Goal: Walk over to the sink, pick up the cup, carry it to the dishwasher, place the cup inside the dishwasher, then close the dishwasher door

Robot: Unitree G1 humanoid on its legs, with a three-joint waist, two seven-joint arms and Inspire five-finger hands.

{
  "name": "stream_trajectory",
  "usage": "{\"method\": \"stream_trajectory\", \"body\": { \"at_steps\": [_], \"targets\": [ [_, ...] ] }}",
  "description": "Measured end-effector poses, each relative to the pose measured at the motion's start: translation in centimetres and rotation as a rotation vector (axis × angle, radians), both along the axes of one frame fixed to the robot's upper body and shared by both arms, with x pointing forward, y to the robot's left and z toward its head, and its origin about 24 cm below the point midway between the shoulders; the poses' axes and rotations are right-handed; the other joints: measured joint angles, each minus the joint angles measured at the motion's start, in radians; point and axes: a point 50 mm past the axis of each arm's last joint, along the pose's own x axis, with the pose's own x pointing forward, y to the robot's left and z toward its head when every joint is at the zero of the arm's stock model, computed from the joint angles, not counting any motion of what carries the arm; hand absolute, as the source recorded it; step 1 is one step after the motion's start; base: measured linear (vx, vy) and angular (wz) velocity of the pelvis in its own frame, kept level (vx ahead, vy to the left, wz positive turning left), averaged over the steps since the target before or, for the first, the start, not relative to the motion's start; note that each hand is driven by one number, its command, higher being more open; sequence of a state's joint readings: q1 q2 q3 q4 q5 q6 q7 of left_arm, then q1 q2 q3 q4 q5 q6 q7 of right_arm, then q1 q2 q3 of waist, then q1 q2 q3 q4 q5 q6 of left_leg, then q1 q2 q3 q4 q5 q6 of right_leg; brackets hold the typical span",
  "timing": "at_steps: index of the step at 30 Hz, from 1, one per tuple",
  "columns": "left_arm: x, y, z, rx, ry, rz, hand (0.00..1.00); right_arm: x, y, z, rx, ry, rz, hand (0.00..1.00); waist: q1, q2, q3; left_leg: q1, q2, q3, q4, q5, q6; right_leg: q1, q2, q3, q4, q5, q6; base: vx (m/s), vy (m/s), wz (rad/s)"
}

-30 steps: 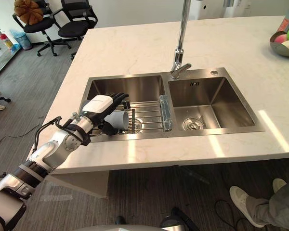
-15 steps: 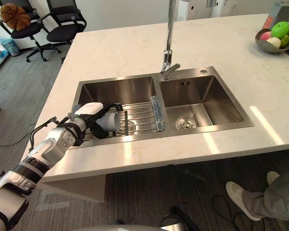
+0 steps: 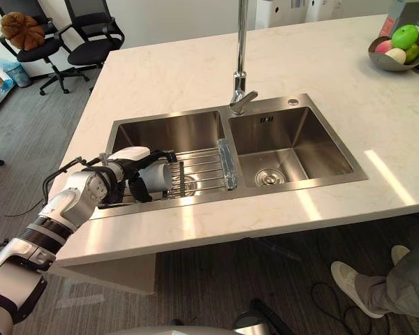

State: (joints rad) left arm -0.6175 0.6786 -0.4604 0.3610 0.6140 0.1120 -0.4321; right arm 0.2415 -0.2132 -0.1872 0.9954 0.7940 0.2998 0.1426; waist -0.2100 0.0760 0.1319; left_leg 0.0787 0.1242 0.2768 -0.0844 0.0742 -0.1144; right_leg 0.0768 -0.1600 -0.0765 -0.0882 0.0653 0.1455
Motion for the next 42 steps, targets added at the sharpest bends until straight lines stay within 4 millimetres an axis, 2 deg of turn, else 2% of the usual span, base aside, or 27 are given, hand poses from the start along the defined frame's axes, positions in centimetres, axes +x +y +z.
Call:
{"method": "stream_trajectory", "body": {
  "at_steps": [2, 6, 12, 16, 22, 27, 31, 33, 35, 37, 39, 41, 42],
  "targets": [
    [0.5, -0.1, 0.7, 0.02, -0.052, -0.003, 0.0, 0.0, 0.0, 0.0, -0.001, -0.002, 0.003, 1.0, -0.001, -0.001, 0.001, 0.0, 0.0, 0.0, 0.0, 0.0, 0.0, 0.0, 0.0, 0.0, 0.0, 0.0, 0.0, 0.0, 0.0, 0.0],
    [1.0, 0.4, 0.8, 0.043, -0.145, -0.006, 0.0, 0.4, 0.0, 0.1, -0.009, -0.018, 0.02, 1.0, -0.013, 0.005, 0.004, 0.001, 0.0, 0.012, 0.0, -0.004, -0.001, -0.006, 0.001, 0.011, 0.002, 0.0, 0.0, -0.01, -0.01, -0.08],
    [0.0, 1.0, -0.4, 0.037, -0.317, -0.085, 0.0, 0.4, -0.2, 0.2, -0.028, -0.028, 0.045, 1.0, -0.001, 0.008, 0.015, 0.001, 0.0, 0.012, 0.0, -0.005, -0.001, -0.006, 0.0, 0.011, 0.004, 0.0, 0.0, -0.01, -0.006, 0.0],
    [-0.8, 1.1, -1.2, 0.045, -0.372, -0.131, 0.0, 0.4, -0.4, 0.2, -0.039, -0.035, 0.056, 1.0, 0.002, 0.007, 0.017, 0.001, -0.001, 0.009, 0.001, -0.005, -0.001, -0.004, -0.001, 0.007, 0.005, -0.001, 0.001, -0.01, -0.003, 0.01],
    [-1.2, 1.0, -1.3, 0.052, -0.409, -0.185, 0.0, 0.4, -0.5, 0.2, -0.048, -0.04, 0.07, 1.0, 0.002, 0.007, 0.018, 0.001, -0.001, 0.007, 0.0, -0.005, -0.001, -0.004, -0.001, 0.006, 0.006, -0.003, 0.001, 0.0, 0.0, 0.0],
    [-2.2, 1.7, -1.9, -0.019, -0.506, -0.18, 0.0, 0.6, -0.4, 0.2, -0.047, -0.047, 0.071, 1.0, 0.002, 0.005, 0.032, 0.0, -0.001, 0.006, 0.001, -0.005, 0.0, -0.004, -0.001, 0.004, 0.007, -0.003, 0.001, 0.0, 0.0, 0.0],
    [-3.5, 1.0, -2.1, -0.274, -0.631, -0.15, 0.0, 0.5, -0.1, 0.1, -0.03, -0.056, 0.05, 1.0, 0.003, -0.002, 0.037, -0.002, -0.001, 0.002, 0.001, -0.002, 0.004, -0.004, -0.001, -0.002, 0.007, -0.003, 0.002, 0.0, 0.0, 0.01],
    [-4.0, 0.3, -0.7, -0.414, -0.737, -0.155, 0.0, 0.2, -0.1, 0.0, -0.023, -0.058, 0.037, 1.0, 0.004, -0.003, 0.038, -0.004, -0.002, -0.005, 0.001, 0.0, 0.006, -0.004, -0.001, -0.009, 0.011, -0.006, 0.002, 0.0, -0.006, 0.08],
    [-4.7, -0.4, 1.7, -0.618, -0.871, -0.147, 0.0, 0.1, -0.1, 0.0, -0.017, -0.069, 0.025, 1.0, 0.006, -0.004, 0.038, -0.004, -0.002, -0.015, 0.001, 0.001, 0.006, -0.004, -0.001, -0.018, 0.021, -0.013, 0.002, -0.01, -0.018, 0.12],
    [-5.5, -1.2, 5.3, -0.938, -1.03, -0.143, 0.0, -0.2, -0.1, 0.0, -0.009, -0.077, -0.006, 1.0, 0.028, -0.004, 0.038, -0.004, -0.001, -0.026, 0.004, 0.001, 0.006, -0.001, -0.002, -0.03, 0.035, -0.024, 0.0, -0.03, -0.022, 0.15],
    [-6.6, -1.4, 7.2, -1.144, -1.086, -0.157, 0.0, -0.5, -0.3, 0.0, -0.007, -0.076, -0.024, 1.0, 0.042, -0.004, 0.038, -0.004, 0.0, -0.032, 0.006, 0.001, 0.006, 0.001, -0.002, -0.035, 0.042, -0.03, -0.001, -0.04, -0.016, 0.1],
    [-7.4, -1.8, 8.0, -1.25, -1.097, -0.167, 0.0, -0.8, -0.3, -0.1, -0.007, -0.069, -0.025, 1.0, 0.06, -0.004, 0.038, -0.003, 0.0, -0.039, 0.008, 0.0, 0.006, 0.001, -0.003, -0.041, 0.053, -0.039, -0.002, -0.05, -0.013, 0.13],
    [-7.5, -2.1, 7.4, -1.251, -1.063, -0.158, 0.0, -0.9, -0.4, 0.0, -0.012, -0.067, -0.027, 1.0, 0.068, -0.005, 0.038, -0.003, -0.001, -0.047, 0.008, 0.0, 0.007, 0.005, -0.004, -0.049, 0.056, -0.041, -0.003, -0.05, -0.008, 0.12]
  ]
}}
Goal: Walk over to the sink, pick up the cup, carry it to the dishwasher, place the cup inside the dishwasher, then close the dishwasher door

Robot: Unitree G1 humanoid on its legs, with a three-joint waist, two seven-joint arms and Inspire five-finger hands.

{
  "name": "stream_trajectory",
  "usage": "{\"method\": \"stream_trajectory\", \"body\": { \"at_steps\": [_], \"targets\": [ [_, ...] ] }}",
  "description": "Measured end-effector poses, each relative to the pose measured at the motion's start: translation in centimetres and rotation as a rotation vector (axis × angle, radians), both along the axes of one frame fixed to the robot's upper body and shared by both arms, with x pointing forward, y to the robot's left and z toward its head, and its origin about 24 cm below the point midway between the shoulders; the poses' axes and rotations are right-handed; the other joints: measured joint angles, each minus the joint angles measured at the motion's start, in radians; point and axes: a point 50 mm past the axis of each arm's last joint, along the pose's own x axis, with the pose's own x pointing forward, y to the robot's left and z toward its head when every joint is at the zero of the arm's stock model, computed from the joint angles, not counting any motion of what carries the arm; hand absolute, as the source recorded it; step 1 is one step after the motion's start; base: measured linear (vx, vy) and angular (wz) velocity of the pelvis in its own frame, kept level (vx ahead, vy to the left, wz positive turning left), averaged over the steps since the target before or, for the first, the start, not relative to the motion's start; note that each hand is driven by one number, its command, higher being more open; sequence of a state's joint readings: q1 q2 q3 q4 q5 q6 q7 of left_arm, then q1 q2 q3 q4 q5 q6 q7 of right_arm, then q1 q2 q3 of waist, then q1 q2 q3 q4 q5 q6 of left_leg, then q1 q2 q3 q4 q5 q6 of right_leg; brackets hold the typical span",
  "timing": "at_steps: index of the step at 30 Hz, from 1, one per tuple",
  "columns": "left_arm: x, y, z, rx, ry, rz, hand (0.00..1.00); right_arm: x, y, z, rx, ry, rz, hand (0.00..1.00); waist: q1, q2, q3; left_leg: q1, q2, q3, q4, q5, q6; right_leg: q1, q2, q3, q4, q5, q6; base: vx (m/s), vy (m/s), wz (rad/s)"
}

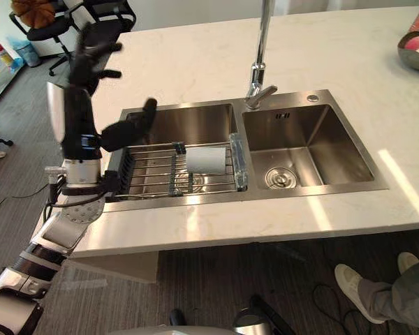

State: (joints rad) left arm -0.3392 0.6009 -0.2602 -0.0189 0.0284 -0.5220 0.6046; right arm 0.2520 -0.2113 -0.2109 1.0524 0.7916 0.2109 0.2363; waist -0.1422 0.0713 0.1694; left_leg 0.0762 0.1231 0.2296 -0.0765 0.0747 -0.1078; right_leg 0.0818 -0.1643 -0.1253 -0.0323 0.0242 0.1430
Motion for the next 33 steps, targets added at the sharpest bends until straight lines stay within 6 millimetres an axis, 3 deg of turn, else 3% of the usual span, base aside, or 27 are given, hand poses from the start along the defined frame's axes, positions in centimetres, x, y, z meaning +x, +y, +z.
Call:
{"method": "stream_trajectory", "body": {
  "at_steps": [7, 8, 11, 21, 28, 33],
  "targets": [
    [0.1, -1.5, -4.5, 0.208, 0.261, -0.053, 0.0, -0.2, 0.2, -0.1, -0.001, -0.002, -0.012, 1.0, 0.012, -0.002, 0.0, -0.008, -0.002, -0.025, -0.002, 0.003, 0.004, 0.005, -0.001, -0.024, 0.0, -0.003, 0.001, -0.03, -0.008, 0.1],
    [0.0, -2.2, -5.0, 0.274, 0.286, -0.074, 1.0, -0.3, 0.3, -0.1, 0.001, -0.001, -0.015, 1.0, 0.017, -0.003, -0.001, -0.009, -0.002, -0.027, -0.003, 0.005, 0.006, 0.005, -0.001, -0.026, 0.0, -0.004, 0.001, 0.0, -0.01, 0.06],
    [0.0, -3.2, -6.2, 0.387, 0.355, -0.101, 1.0, -0.3, 0.3, -0.1, 0.001, -0.001, -0.014, 1.0, 0.018, -0.003, -0.001, -0.01, -0.003, -0.029, -0.004, 0.005, 0.006, 0.005, -0.001, -0.029, 0.0, -0.006, 0.001, 0.0, -0.004, 0.01],
    [-0.3, -4.3, -8.4, 0.524, 0.513, -0.207, 1.0, -0.3, 0.4, -0.1, 0.006, 0.005, -0.013, 1.0, 0.017, -0.012, -0.009, -0.011, -0.002, -0.029, -0.002, 0.005, 0.006, 0.003, -0.001, -0.028, 0.004, -0.007, 0.0, -0.02, -0.002, 0.0],
    [-1.0, -5.6, -10.0, 0.557, 0.603, -0.307, 1.0, -0.3, 0.4, -0.1, 0.008, 0.005, -0.014, 1.0, 0.005, -0.013, -0.015, -0.011, -0.002, -0.023, -0.001, 0.005, 0.006, -0.002, -0.001, -0.021, 0.007, -0.007, 0.0, -0.02, -0.002, -0.02],
    [-0.8, -6.1, -10.0, 0.553, 0.62, -0.327, 1.0, -0.3, 0.5, -0.1, 0.011, 0.006, -0.016, 1.0, 0.001, -0.016, -0.02, -0.011, -0.002, -0.016, -0.002, 0.004, 0.006, -0.007, -0.001, -0.013, 0.008, -0.006, 0.0, -0.01, -0.001, -0.04]
  ]
}}
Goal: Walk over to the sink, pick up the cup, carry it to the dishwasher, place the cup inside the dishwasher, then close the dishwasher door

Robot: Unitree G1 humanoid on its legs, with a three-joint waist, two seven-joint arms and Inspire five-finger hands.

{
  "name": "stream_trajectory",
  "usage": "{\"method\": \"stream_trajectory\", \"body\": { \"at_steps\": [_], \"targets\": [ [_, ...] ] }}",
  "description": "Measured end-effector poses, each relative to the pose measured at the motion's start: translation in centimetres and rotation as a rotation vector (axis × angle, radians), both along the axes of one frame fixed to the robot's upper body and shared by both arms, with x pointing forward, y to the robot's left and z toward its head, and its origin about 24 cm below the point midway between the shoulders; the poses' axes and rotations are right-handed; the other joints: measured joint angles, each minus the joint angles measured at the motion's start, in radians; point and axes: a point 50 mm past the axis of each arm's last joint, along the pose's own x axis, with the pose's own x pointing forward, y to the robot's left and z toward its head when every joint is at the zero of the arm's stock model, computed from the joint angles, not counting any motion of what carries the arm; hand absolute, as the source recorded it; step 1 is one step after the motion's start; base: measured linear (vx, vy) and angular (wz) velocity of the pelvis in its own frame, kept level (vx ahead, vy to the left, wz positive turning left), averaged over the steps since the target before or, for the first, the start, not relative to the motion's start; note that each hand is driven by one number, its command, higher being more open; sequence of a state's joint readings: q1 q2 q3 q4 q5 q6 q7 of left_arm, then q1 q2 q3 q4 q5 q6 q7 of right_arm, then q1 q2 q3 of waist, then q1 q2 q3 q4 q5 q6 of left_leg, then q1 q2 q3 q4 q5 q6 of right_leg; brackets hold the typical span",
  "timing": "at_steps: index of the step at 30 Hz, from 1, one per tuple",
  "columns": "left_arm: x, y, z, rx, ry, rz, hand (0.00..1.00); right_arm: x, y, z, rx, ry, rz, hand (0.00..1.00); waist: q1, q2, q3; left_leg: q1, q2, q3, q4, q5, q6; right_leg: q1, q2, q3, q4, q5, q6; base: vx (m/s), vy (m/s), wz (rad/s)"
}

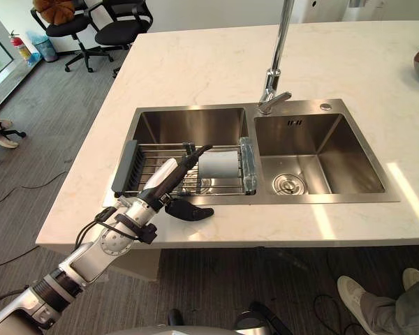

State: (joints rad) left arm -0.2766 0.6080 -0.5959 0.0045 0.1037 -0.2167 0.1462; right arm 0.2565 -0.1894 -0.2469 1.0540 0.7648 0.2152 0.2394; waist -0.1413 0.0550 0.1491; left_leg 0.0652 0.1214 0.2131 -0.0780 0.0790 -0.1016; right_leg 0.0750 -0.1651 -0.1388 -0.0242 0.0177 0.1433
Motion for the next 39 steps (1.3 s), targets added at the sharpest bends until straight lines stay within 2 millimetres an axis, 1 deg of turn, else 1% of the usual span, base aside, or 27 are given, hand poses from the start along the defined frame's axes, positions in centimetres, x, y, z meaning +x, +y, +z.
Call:
{"method": "stream_trajectory", "body": {
  "at_steps": [2, 8, 16, 21, 24, 26, 32, 35, 39],
  "targets": [
    [0.0, -0.3, -0.1, -0.006, 0.012, -0.008, 1.0, 0.1, 0.0, 0.0, 0.003, -0.002, -0.003, 1.0, -0.008, -0.001, -0.002, 0.0, 0.0, 0.006, -0.001, 0.0, 0.0, -0.004, 0.0, 0.006, 0.0, 0.001, 0.0, -0.01, -0.001, -0.06],
    [0.2, -0.5, 0.1, -0.052, 0.017, 0.01, 1.0, 0.1, 0.4, -0.1, 0.022, 0.004, -0.017, 1.0, -0.018, -0.003, -0.004, 0.005, 0.0, 0.027, -0.001, -0.001, 0.001, -0.012, 0.0, 0.025, 0.0, 0.007, 0.001, -0.03, -0.001, -0.1],
    [0.9, -0.7, 1.3, -0.194, 0.009, 0.062, 1.0, -0.1, 0.6, -0.1, 0.033, 0.004, -0.038, 1.0, -0.022, -0.003, -0.004, 0.011, 0.001, 0.038, 0.0, -0.002, 0.001, -0.012, 0.0, 0.038, -0.001, 0.013, 0.001, -0.04, -0.001, -0.04],
    [2.0, -0.1, 2.6, -0.239, -0.021, 0.11, 1.0, -0.4, 1.0, -0.2, 0.046, 0.002, -0.075, 1.0, -0.023, -0.003, -0.004, 0.013, 0.001, 0.048, 0.0, -0.003, 0.0, -0.013, 0.001, 0.048, -0.013, 0.022, 0.001, -0.03, -0.002, -0.06],
    [3.0, 0.6, 3.0, -0.201, -0.041, 0.153, 1.0, -0.4, 1.2, -0.2, 0.053, -0.001, -0.095, 1.0, -0.025, -0.003, -0.004, 0.013, 0.001, 0.051, 0.0, -0.003, 0.0, -0.013, 0.001, 0.051, -0.016, 0.025, 0.001, -0.02, -0.004, -0.01],
    [3.6, 1.0, 2.6, -0.15, -0.026, 0.174, 1.0, -0.5, 1.3, -0.2, 0.055, -0.001, -0.095, 1.0, -0.027, -0.004, -0.004, 0.013, 0.001, 0.053, 0.0, -0.005, -0.002, -0.013, 0.001, 0.053, -0.018, 0.026, 0.001, -0.01, -0.003, -0.02],
    [4.1, 1.7, 1.5, -0.08, 0.035, 0.232, 1.0, -0.4, 1.4, -0.2, 0.056, -0.009, -0.096, 1.0, -0.043, -0.004, -0.004, 0.013, 0.001, 0.062, 0.0, -0.006, -0.002, -0.014, 0.002, 0.059, -0.026, 0.03, 0.002, -0.01, -0.005, -0.02],
    [4.3, 1.9, 1.3, -0.069, 0.04, 0.244, 1.0, -0.4, 1.5, -0.2, 0.056, -0.009, -0.095, 1.0, -0.044, -0.004, -0.004, 0.013, 0.001, 0.067, 0.0, -0.006, -0.002, -0.017, 0.002, 0.064, -0.026, 0.03, 0.002, -0.02, -0.007, -0.05],
    [4.6, 2.3, 1.2, 0.005, 0.012, 0.259, 1.0, -0.6, 1.5, -0.2, 0.055, -0.004, -0.092, 1.0, -0.045, -0.004, -0.004, 0.014, 0.001, 0.077, 0.0, -0.007, -0.002, -0.022, 0.002, 0.074, -0.026, 0.033, 0.002, -0.04, -0.008, -0.07]
  ]
}}
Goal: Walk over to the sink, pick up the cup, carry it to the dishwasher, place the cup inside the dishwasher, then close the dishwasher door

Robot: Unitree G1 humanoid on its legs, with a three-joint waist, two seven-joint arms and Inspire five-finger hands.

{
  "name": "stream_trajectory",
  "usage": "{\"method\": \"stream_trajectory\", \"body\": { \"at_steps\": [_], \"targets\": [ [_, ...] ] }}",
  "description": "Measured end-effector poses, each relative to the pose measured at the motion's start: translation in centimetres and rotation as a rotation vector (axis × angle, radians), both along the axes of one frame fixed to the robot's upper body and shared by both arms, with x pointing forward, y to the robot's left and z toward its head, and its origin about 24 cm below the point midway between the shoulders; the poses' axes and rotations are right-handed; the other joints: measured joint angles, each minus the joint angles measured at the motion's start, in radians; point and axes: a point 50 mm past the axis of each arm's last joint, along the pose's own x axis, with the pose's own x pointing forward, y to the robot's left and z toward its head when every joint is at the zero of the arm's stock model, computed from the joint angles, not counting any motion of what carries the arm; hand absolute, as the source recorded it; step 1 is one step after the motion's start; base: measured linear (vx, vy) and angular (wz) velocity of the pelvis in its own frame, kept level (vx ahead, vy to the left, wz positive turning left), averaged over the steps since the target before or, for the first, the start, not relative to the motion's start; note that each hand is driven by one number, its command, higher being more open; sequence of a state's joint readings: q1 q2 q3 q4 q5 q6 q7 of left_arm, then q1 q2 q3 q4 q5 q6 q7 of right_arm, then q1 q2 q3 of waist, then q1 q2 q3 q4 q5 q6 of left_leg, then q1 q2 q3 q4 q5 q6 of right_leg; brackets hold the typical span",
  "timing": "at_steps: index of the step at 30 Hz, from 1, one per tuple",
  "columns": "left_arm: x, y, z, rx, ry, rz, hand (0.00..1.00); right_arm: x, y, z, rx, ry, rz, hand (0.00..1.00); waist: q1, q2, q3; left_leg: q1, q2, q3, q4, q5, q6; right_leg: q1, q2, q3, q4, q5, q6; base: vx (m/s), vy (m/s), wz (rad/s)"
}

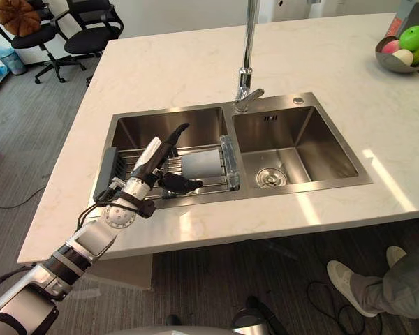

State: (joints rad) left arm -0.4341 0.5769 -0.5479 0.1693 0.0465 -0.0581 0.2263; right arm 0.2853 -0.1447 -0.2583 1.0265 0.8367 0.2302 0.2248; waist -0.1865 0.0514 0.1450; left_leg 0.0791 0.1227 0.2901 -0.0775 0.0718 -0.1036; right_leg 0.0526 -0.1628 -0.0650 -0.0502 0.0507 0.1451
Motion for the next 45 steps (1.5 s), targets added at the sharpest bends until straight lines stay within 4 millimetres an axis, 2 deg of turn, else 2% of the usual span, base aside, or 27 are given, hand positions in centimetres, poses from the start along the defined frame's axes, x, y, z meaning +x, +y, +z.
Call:
{"method": "stream_trajectory", "body": {
  "at_steps": [8, 16, 20, 29, 34, 41, 45],
  "targets": [
    [0.6, -0.3, -0.1, 0.194, -0.023, -0.051, 1.0, 0.2, 0.1, 0.1, -0.006, -0.003, 0.004, 1.0, -0.022, 0.0, 0.0, 0.0, 0.001, 0.012, 0.0, -0.003, -0.003, -0.008, 0.001, 0.012, 0.0, 0.003, 0.0, -0.03, -0.01, -0.05],
    [1.7, -0.7, 1.5, 0.426, -0.009, -0.177, 1.0, 0.2, 0.0, 0.1, -0.008, -0.002, 0.007, 1.0, -0.03, 0.003, 0.0, 0.001, 0.001, 0.021, 0.001, -0.005, -0.003, -0.013, 0.002, 0.022, -0.003, 0.004, 0.0, -0.01, -0.006, -0.03],
    [1.8, -0.6, 1.2, 0.507, 0.027, -0.193, 1.0, 0.5, 0.0, 0.1, -0.011, -0.008, 0.009, 1.0, -0.047, 0.009, 0.003, 0.001, 0.001, 0.021, 0.003, -0.007, -0.004, -0.012, 0.002, 0.022, -0.003, 0.004, 0.0, 0.0, 0.0, 0.0],
    [2.1, -0.3, 0.9, 0.561, 0.142, -0.137, 1.0, 0.7, -0.9, 0.4, -0.044, -0.01, 0.018, 1.0, -0.063, 0.051, 0.007, 0.002, 0.002, 0.023, 0.004, -0.01, -0.007, -0.011, 0.002, 0.023, -0.003, 0.004, 0.0, -0.01, -0.006, 0.0],
    [2.4, 0.4, 0.7, 0.566, 0.19, -0.094, 1.0, 0.9, -0.9, 0.4, -0.046, -0.014, 0.019, 1.0, -0.076, 0.054, 0.007, 0.002, 0.002, 0.024, 0.004, -0.013, -0.011, -0.011, 0.002, 0.025, -0.004, 0.004, 0.0, 0.0, 0.0, 0.0],
    [3.4, 1.8, 0.3, 0.519, 0.286, 0.007, 1.0, 1.1, -0.9, 0.4, -0.044, -0.015, -0.004, 1.0, -0.078, 0.065, 0.014, 0.002, 0.006, 0.028, 0.006, -0.015, -0.014, -0.011, 0.007, 0.03, -0.011, 0.007, -0.001, 0.0, 0.0, -0.02],
    [3.4, 2.0, 0.3, 0.528, 0.299, 0.01, 1.0, 1.1, -0.9, 0.4, -0.049, -0.005, -0.005, 1.0, -0.078, 0.068, 0.016, 0.002, 0.008, 0.028, 0.01, -0.018, -0.015, -0.009, 0.008, 0.031, -0.013, 0.007, -0.001, 0.0, 0.0, 0.0]
  ]
}}
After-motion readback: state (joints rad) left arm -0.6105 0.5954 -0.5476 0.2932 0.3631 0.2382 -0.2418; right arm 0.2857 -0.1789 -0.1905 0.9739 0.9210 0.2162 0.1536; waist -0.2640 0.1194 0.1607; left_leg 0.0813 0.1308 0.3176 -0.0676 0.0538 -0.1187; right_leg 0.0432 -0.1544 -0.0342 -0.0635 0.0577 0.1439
